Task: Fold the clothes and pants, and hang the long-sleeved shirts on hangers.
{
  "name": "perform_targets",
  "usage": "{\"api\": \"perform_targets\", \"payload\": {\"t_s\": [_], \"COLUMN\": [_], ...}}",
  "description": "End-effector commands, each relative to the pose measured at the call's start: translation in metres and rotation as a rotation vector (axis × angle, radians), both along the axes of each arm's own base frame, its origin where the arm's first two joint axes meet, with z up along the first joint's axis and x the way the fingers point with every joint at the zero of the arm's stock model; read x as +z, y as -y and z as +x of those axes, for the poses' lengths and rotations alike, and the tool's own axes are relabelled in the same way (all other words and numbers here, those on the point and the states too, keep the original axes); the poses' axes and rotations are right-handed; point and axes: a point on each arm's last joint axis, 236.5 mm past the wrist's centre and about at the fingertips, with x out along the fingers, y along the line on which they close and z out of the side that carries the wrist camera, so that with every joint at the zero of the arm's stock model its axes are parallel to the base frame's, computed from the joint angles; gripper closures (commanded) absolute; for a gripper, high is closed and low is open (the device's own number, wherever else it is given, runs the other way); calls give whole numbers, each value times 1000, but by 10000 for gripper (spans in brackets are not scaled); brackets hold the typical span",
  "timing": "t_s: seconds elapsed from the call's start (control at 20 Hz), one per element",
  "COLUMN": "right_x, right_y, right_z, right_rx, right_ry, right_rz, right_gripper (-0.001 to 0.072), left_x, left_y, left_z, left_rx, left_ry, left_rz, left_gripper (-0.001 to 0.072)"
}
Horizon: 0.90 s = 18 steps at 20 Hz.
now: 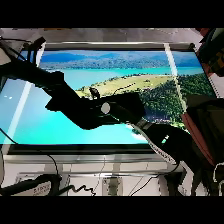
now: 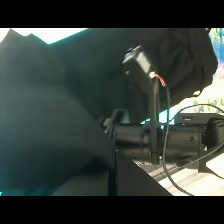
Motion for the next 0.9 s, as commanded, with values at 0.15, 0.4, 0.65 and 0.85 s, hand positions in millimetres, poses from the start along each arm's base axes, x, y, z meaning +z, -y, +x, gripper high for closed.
{"api": "perform_targets", "payload": {"t_s": [0.15,0.4,0.65,0.85], "right_x": [17,107,163,146], "right_y": [152,343,478,538], "right_z": [80,136,137,128], "right_rx": [-91,-316,-500,-588], "right_ry": [-51,94,201,162], "right_rz": [-148,-247,-327,-370], "right_gripper": [694,694,693,694], "left_x": [-25,-93,-134,-110], "left_y": [97,239,355,380], "left_z": [47,55,23,28], "left_rx": [-48,-107,-129,-84], "left_ry": [65,106,192,324], "left_rz": [-173,-250,-319,-391], "left_gripper": [697,699,696,-13]}}
